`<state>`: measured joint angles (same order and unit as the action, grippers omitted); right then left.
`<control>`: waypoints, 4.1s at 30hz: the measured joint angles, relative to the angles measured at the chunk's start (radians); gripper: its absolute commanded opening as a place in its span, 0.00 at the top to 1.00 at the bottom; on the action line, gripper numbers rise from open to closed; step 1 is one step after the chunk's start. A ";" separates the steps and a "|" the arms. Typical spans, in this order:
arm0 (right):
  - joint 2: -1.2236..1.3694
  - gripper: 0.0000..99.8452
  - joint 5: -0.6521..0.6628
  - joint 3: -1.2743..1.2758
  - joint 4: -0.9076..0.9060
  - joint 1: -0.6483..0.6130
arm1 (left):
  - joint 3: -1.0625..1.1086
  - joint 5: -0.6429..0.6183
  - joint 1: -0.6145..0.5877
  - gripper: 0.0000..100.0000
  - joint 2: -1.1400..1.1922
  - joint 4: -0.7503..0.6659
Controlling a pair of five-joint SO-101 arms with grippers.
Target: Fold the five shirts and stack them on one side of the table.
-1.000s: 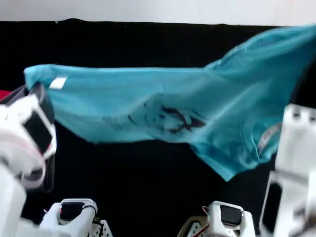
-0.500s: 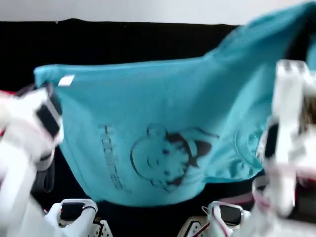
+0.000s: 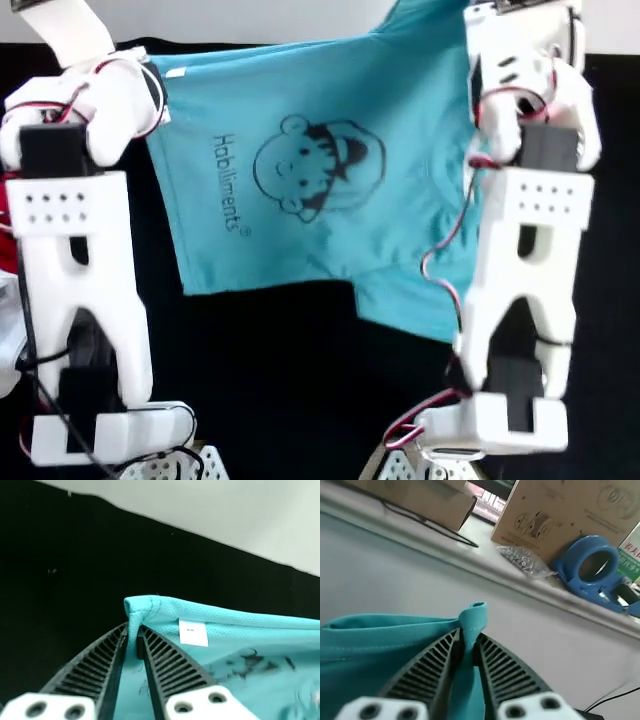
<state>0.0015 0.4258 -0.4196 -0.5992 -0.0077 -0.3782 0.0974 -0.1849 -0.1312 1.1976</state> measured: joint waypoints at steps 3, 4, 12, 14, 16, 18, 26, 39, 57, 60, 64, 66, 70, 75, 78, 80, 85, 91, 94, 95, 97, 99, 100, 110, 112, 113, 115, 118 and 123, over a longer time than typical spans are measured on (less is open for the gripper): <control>0.075 0.99 0.000 -0.006 -0.040 0.000 | 0.014 0.000 -0.003 0.99 0.029 -0.005; 0.100 0.99 0.000 -0.006 -0.061 0.000 | 0.017 0.000 -0.003 0.99 0.046 -0.006; 0.276 0.99 0.000 -0.006 -0.290 -0.009 | 0.020 0.000 -0.003 0.99 0.264 -0.008; 0.296 0.99 0.000 -0.006 -0.359 -0.008 | 0.021 0.000 -0.003 0.99 0.311 -0.008; 0.301 0.99 0.000 -0.006 -0.433 -0.009 | 0.021 0.000 -0.003 0.99 0.345 -0.008; 0.302 0.99 0.000 -0.018 -0.514 -0.009 | 0.021 0.000 -0.003 0.99 0.364 0.015; 0.302 0.99 -0.028 -0.021 -0.798 -0.009 | 0.121 0.143 -0.003 0.99 0.393 0.167; 0.302 0.99 -0.121 -0.023 -1.069 0.068 | 0.382 0.239 -0.003 0.99 0.393 0.170; 0.290 0.99 -0.031 0.242 -1.002 0.083 | 0.456 0.239 0.009 0.81 0.393 0.077; 0.229 0.99 0.005 0.321 -0.962 0.083 | 0.456 0.239 0.003 0.81 0.393 0.077; 0.147 0.94 0.060 0.442 -0.925 0.083 | 0.404 0.239 -0.002 0.81 0.393 0.077; 0.121 0.85 0.087 0.499 -0.921 0.083 | 0.348 0.239 -0.002 0.81 0.393 0.100; 0.049 0.75 0.106 0.552 -0.921 0.083 | 0.226 0.239 -0.002 0.81 0.393 0.140; -0.071 0.76 0.107 0.555 -0.921 0.083 | 0.187 0.239 -0.002 0.81 0.408 0.138; -0.153 0.84 0.107 0.555 -0.888 0.064 | 0.187 0.215 -0.002 0.94 0.473 0.123; -0.184 1.00 0.078 0.560 -0.822 0.054 | 0.187 0.193 -0.002 0.98 0.526 0.115; -0.140 0.95 -0.046 0.566 -0.597 -0.005 | 0.115 0.163 0.005 0.99 0.674 0.075; 0.123 0.95 -0.071 0.519 -0.423 -0.061 | -0.110 0.043 0.005 0.99 0.822 0.071; 0.255 0.95 -0.071 0.427 -0.405 -0.060 | -0.239 -0.023 0.006 0.99 0.875 0.071; 0.290 0.95 -0.071 0.394 -0.405 -0.060 | -0.278 -0.041 0.008 0.99 0.891 0.071; 0.347 0.95 -0.071 0.345 -0.400 -0.060 | -0.325 -0.068 0.009 0.99 0.922 0.071; 0.393 0.95 -0.071 0.304 -0.399 -0.061 | -0.344 -0.078 0.009 0.99 0.961 0.071; 0.414 0.95 -0.071 0.288 -0.399 -0.063 | -0.347 -0.080 0.009 0.99 0.979 0.071; 0.695 0.95 -0.071 0.061 -0.394 -0.020 | -0.488 -0.084 -0.031 0.99 1.128 0.046; 0.766 0.95 -0.071 -0.046 -0.394 0.003 | -0.559 -0.084 -0.054 0.99 1.165 0.043; 0.802 0.95 -0.071 -0.101 -0.394 0.014 | -0.592 -0.084 -0.068 0.99 1.183 0.044; 0.870 0.95 -0.071 -0.216 -0.402 0.026 | -0.651 -0.084 -0.087 0.99 1.218 0.044; 0.936 0.95 -0.071 -0.368 -0.482 0.032 | -0.715 -0.084 -0.098 0.99 1.254 0.063; 0.954 0.95 -0.071 -0.595 -0.697 0.028 | -0.818 -0.083 -0.098 0.99 1.266 0.161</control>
<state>0.9559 0.3552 -1.0150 -1.2958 0.0199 -1.1960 0.0146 -0.2831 1.1347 1.3587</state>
